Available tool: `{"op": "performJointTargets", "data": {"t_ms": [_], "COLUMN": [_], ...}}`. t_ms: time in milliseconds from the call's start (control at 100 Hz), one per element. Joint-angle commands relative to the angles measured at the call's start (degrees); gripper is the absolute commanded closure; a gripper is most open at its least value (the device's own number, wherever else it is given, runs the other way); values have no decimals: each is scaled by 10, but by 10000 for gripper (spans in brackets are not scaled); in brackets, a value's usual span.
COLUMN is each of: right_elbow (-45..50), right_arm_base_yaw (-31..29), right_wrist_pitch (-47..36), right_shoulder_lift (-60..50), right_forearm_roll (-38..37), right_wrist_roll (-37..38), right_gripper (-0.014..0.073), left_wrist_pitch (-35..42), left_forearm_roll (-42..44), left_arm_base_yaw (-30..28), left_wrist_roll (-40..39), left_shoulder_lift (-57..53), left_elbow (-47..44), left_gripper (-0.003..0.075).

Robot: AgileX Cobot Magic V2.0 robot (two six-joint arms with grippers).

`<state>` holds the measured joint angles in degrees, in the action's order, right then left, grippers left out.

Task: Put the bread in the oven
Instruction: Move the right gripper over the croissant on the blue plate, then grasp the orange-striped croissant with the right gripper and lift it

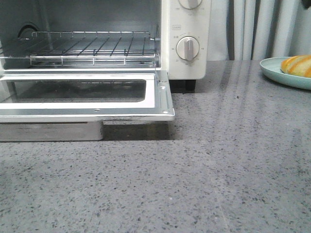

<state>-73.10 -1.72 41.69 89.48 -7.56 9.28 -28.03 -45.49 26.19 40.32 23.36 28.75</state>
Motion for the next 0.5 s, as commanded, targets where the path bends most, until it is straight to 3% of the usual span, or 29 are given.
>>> {"op": "performJointTargets", "data": {"t_ms": [0, 300, 370, 460, 490], "right_elbow": [-19, -19, -19, -19, -19], "right_arm_base_yaw": [-3, -3, -3, -3, -3], "right_wrist_pitch": [-39, -32, -30, -41, -48], "right_shoulder_lift": [10, 104, 107, 96, 87], "right_forearm_roll": [-2, -2, 1, 4, 5], "right_wrist_roll": [-3, 32, 32, 32, 32], "right_gripper": [182, 210, 354, 656, 662], "left_wrist_pitch": [25, 27, 27, 26, 26], "left_forearm_roll": [-20, -49, -50, -50, -50], "left_arm_base_yaw": [-1, -1, -1, -1, -1], "left_wrist_roll": [0, 0, 0, 0, 0], "left_shoulder_lift": [-23, -46, -46, -46, -46], "left_elbow": [18, 18, 18, 18, 18], "left_gripper": [742, 742, 741, 742, 742]}}
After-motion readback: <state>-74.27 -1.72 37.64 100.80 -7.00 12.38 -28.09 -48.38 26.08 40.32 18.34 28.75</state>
